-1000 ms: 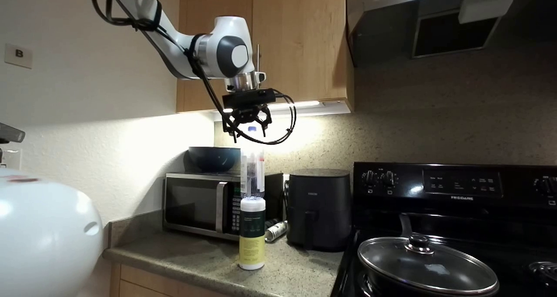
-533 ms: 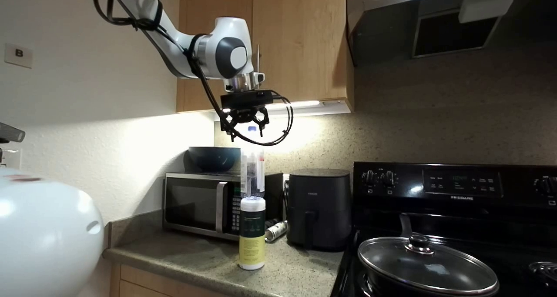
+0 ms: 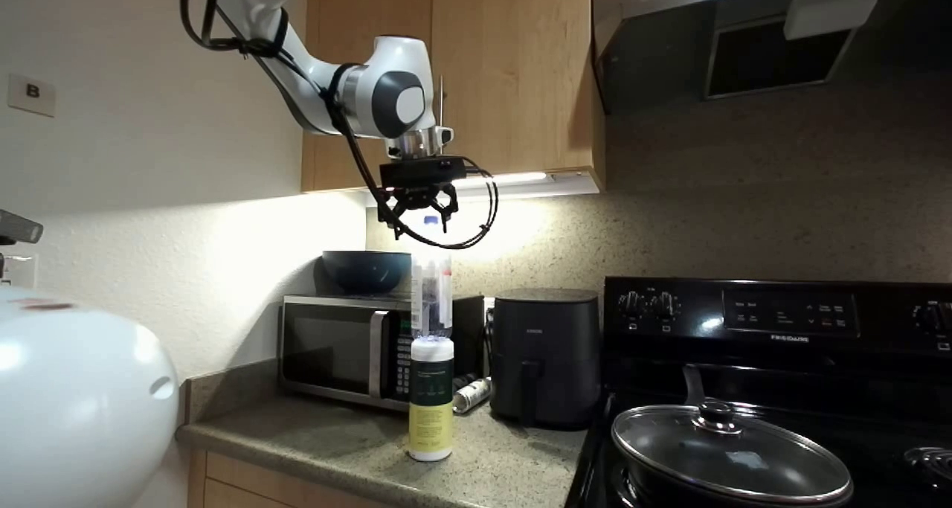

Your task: Put the empty bottle on the counter and the bottle with the liquid put on top of the container

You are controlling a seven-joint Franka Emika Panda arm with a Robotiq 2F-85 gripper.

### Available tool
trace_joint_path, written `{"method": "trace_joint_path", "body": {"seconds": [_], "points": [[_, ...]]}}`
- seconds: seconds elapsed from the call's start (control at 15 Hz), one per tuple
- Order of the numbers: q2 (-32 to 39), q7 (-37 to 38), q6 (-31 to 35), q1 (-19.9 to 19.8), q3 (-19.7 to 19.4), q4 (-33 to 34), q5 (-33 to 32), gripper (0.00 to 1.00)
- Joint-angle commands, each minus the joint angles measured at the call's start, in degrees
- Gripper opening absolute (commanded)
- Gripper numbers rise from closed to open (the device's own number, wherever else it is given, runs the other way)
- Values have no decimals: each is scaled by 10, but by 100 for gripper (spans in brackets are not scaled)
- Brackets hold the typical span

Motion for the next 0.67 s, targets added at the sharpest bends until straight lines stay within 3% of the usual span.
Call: {"method": "trace_joint_path", "body": {"seconds": [0.0, 0.6], "points": [[23, -43, 15, -5, 5, 20, 29, 100], [60, -90, 10, -18, 9, 64, 38, 100]]}}
